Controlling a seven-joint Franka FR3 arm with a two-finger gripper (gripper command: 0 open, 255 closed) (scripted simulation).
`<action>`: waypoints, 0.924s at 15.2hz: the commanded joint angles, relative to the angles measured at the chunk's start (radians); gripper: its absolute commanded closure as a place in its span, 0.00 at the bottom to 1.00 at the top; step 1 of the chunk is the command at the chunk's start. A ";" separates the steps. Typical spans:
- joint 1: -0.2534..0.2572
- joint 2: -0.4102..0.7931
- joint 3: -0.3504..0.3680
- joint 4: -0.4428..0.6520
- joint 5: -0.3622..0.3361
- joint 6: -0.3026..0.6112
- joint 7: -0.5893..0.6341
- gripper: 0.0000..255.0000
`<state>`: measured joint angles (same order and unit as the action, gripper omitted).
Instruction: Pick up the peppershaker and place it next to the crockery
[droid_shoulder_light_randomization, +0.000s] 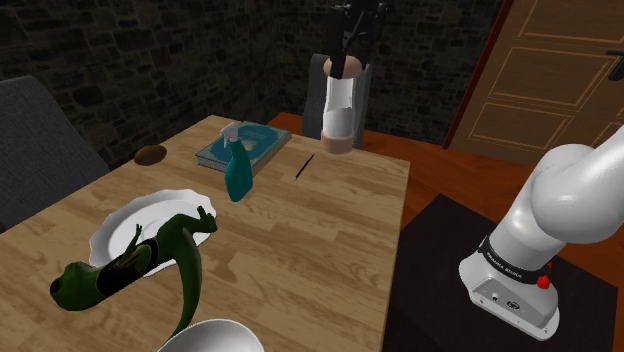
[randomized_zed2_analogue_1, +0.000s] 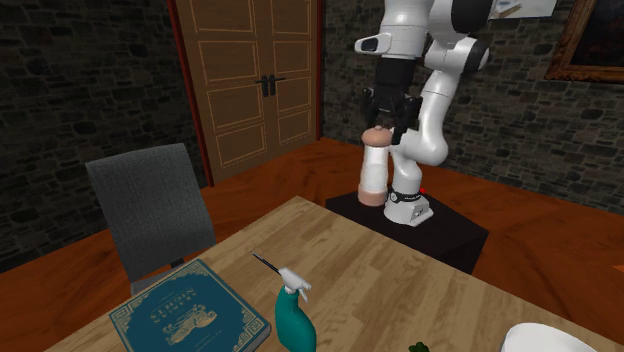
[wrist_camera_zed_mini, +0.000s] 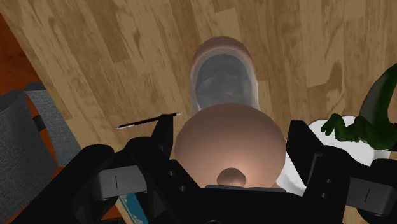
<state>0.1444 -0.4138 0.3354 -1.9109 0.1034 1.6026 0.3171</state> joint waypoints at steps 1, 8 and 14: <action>0.017 -0.011 0.035 0.001 0.013 -0.009 0.051 1.00; 0.062 -0.001 0.166 0.040 0.045 -0.023 0.225 1.00; 0.089 0.057 0.298 0.118 0.046 -0.033 0.390 1.00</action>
<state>0.2296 -0.3693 0.6086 -1.8043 0.1510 1.5665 0.6756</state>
